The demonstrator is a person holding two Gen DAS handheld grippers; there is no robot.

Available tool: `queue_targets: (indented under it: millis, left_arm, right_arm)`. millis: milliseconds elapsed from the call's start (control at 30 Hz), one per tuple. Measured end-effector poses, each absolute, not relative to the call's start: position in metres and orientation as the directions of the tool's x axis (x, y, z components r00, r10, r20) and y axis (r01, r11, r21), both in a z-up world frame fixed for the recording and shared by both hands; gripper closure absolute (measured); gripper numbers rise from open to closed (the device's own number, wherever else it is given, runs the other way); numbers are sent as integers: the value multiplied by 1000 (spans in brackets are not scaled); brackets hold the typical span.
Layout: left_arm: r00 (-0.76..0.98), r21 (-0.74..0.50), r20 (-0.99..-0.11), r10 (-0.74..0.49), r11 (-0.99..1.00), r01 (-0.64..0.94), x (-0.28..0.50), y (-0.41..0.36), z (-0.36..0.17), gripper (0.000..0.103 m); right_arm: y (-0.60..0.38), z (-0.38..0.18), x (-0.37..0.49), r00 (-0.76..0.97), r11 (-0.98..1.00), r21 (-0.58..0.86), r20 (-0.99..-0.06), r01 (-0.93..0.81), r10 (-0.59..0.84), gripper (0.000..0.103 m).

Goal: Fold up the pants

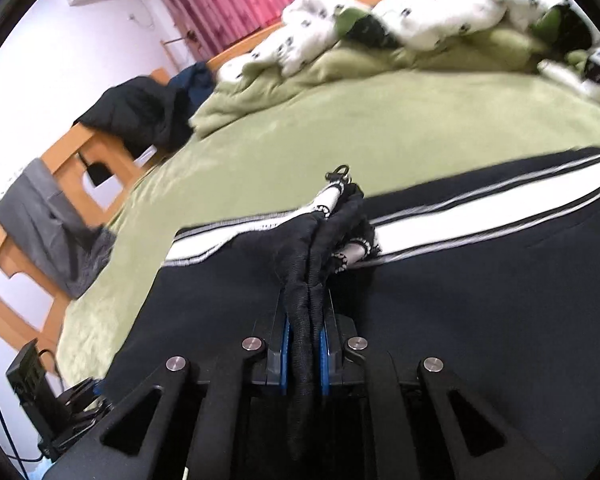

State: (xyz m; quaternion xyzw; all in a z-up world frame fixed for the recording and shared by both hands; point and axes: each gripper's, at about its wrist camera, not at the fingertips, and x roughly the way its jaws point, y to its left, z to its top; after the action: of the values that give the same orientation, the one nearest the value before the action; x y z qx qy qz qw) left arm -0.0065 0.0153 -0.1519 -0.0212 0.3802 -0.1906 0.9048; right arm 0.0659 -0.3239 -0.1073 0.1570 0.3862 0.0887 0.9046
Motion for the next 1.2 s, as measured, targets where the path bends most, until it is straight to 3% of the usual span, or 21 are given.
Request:
queue_targets:
  millis: [133,200,333,600,767,933,1067,1200]
  left_arm:
    - [614,-209,-701,-363,928,309,-5,15,-159,69]
    - [604,-207,-709,-364,926,314,-7,17,-158,69]
    - [596,-197,-715,-366,923,331,-19,27,-148,62]
    - [659,-188,-639,-397,911,367,-37,24,-114,61]
    - [668,-189,-628,-399,911,367,-7,-9,-106,61]
    - [608,-146,-715,-345,924,353,4,-29,-143,62]
    - [609,-83,-722,-329,914,396,-15,-31,-152,62]
    - [581,-154,-722,-374,907,392,-12,-18,-138,61]
  right_arm:
    - [-340,-137,75,605,957,288,-767,28,213,91]
    - [-339,-159,80,552,959,279,-808,49,207,85]
    - [-336,-144,62,575,971,232,-803,62,155,83]
    - [-313,-97,-6,712,996,80,-698,-33,79,83]
    - [-314,-135,-11,646,1000,19,-763,-10,21,83]
    - [-335,-153,-20,620,992,127,-778,-6,103,81]
    - [-337,-153,-25,626,991,131,-771,-26,118,78]
    - [-345,-145,-37,631,987,157,-761,-44,149,75]
